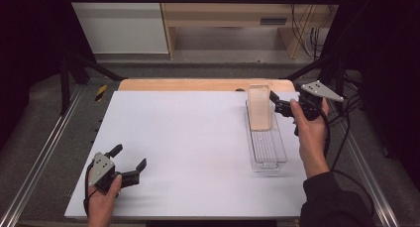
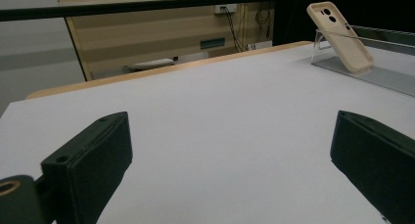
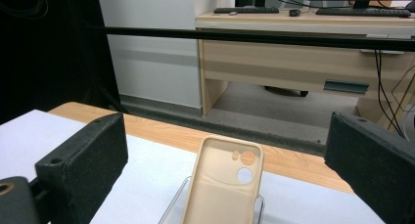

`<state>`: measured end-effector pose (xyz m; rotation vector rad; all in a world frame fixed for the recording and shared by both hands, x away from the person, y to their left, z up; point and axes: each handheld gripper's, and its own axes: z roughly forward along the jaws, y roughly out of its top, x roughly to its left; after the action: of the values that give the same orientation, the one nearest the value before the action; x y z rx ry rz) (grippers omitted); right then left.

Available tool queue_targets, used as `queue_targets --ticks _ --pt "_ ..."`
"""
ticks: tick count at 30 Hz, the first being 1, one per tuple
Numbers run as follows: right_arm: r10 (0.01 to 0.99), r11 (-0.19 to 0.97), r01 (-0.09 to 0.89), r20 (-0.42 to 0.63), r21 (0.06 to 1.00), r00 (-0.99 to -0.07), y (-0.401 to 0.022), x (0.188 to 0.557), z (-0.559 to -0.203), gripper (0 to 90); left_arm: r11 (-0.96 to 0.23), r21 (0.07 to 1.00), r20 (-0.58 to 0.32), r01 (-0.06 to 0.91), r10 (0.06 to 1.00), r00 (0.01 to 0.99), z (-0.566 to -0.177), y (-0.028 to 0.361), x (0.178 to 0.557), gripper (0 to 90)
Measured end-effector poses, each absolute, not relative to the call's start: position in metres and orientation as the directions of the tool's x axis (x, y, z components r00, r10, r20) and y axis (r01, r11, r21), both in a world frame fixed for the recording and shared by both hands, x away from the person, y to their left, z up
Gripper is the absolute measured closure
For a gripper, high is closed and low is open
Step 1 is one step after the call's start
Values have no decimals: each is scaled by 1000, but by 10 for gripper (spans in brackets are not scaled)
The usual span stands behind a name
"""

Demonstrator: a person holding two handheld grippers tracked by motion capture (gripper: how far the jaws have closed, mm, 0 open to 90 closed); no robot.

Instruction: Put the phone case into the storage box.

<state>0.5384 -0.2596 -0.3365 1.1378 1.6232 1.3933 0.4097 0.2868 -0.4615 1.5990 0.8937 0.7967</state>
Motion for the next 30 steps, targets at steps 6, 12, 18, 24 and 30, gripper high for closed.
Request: queue_targets --ticks 6,12,18,24,30 --pt "930 31 170 34 985 -365 -265 537 -336 29 -133 980 46 146 872 488 -462 287 409 19" --pt "933 27 167 35 986 -359 -271 534 -335 29 -132 980 43 150 873 487 -462 288 410 19" --pt "935 17 170 44 985 -351 -279 530 -336 29 -133 980 45 150 873 486 -462 289 410 19" --pt "939 14 167 44 986 -342 -286 526 -337 29 -133 980 45 148 873 485 -462 289 410 19" --pt "941 10 168 48 986 -334 -291 525 -339 29 -140 979 49 151 872 486 -463 290 411 19"
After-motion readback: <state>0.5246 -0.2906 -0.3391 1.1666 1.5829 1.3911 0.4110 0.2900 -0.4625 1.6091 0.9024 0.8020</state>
